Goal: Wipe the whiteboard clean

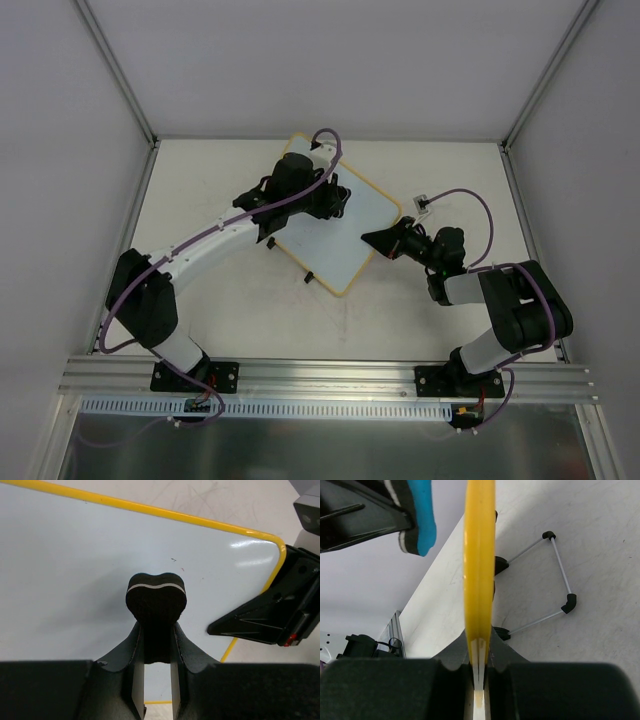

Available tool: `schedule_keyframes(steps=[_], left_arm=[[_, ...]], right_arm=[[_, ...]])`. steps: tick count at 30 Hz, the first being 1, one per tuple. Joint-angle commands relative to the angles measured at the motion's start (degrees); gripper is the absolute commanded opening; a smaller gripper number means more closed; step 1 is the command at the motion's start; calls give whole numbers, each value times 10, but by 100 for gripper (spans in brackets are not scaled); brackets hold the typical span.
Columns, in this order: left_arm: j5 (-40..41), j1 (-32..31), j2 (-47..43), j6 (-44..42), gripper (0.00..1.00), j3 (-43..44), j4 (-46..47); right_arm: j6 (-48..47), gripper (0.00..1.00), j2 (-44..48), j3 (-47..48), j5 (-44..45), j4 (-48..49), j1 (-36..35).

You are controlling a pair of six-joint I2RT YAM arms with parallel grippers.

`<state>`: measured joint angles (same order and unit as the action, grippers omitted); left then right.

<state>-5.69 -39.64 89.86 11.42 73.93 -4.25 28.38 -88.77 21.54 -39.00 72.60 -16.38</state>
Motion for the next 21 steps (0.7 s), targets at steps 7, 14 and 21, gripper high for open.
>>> schedule_keyframes(steps=[7,14,21], left_arm=[[48,-4,75,-76,0,115,-60],[53,-21,117,-104,0,172,-86],[69,-43,161,-128,0,218,-113]], right_arm=[[-28,0,17,18,-29,80,-10],[-26,0,12,20,-33,80,-10],[-25,0,11,21,-34,80,-10]])
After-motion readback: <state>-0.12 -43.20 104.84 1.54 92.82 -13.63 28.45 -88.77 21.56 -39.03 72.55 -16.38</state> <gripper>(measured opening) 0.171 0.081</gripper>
